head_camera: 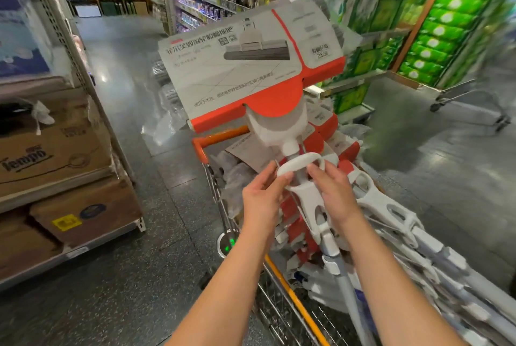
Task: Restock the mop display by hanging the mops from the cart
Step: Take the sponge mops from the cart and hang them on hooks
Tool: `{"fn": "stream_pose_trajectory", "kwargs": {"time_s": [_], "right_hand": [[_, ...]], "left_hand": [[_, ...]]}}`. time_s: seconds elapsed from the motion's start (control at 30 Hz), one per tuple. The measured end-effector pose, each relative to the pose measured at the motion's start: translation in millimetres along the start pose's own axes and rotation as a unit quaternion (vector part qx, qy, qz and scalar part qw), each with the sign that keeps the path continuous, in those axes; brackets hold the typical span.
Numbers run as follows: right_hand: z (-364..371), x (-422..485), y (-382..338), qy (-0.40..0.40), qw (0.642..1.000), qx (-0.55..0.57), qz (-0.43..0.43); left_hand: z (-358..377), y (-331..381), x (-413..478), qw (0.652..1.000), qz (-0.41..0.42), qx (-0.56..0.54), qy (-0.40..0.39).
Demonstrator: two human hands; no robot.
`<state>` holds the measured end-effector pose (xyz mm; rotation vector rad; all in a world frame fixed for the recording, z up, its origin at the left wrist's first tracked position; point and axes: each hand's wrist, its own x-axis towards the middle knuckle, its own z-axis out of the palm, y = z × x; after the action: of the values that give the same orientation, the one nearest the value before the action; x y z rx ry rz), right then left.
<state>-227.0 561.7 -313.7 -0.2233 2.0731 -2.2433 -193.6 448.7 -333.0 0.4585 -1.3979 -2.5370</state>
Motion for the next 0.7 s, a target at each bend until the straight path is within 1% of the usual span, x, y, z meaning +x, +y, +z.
{"fn": "stream_pose_trajectory", "kwargs": {"time_s": [0.17, 0.27, 0.37, 0.53, 0.7], "right_hand": [[17.6, 2.4, -35.2, 0.085, 0.995, 0.009, -0.052], [28.9, 2.3, -59.4, 0.133, 0.988, -0.002, -0.083], [40.2, 1.1, -84.7, 0.184, 0.977, -0.022, -0.105], [62.0, -8.2, -127.3, 0.247, 0.954, -0.054, -0.16], [86.3, -33.8, -163.6, 0.313, 0.917, -0.102, -0.226]], "left_hand": [[20.1, 30.3, 9.1, 0.994, -0.014, -0.068, -0.081], [28.7, 49.8, 15.0, 0.988, -0.03, -0.079, -0.126], [37.7, 73.4, 18.0, 0.982, -0.027, -0.087, -0.163], [53.2, 107.8, 17.2, 0.965, -0.02, -0.119, -0.233], [60.3, 135.7, 3.4, 0.941, -0.04, -0.129, -0.311]]}}
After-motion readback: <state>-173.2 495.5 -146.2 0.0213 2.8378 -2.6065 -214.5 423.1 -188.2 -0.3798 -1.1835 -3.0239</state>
